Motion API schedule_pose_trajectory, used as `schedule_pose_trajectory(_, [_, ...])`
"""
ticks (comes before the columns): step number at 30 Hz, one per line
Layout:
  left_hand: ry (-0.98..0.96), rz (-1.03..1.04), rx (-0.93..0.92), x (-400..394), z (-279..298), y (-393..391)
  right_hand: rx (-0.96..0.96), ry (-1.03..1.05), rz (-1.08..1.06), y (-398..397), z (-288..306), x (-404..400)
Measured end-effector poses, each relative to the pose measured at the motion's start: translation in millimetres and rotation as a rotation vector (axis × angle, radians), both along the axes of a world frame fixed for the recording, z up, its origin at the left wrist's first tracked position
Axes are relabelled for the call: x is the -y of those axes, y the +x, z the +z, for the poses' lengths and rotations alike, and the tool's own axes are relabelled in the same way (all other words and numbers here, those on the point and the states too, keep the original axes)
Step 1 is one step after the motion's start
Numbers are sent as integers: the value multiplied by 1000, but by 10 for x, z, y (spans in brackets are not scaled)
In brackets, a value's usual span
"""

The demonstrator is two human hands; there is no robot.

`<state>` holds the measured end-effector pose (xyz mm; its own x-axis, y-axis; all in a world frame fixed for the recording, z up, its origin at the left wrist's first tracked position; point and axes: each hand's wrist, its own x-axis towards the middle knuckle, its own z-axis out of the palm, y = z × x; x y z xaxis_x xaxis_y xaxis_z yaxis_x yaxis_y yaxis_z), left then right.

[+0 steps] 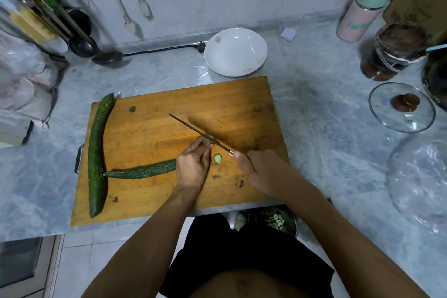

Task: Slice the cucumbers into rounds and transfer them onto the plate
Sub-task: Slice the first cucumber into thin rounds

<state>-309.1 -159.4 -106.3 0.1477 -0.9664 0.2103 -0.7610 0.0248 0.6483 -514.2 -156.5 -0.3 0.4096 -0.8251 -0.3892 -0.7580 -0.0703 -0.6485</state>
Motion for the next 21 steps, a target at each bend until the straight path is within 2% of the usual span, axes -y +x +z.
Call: schedule_pose_trajectory(21, [-77,-2,46,0,31,-63,-19,70,3,235,-237,163])
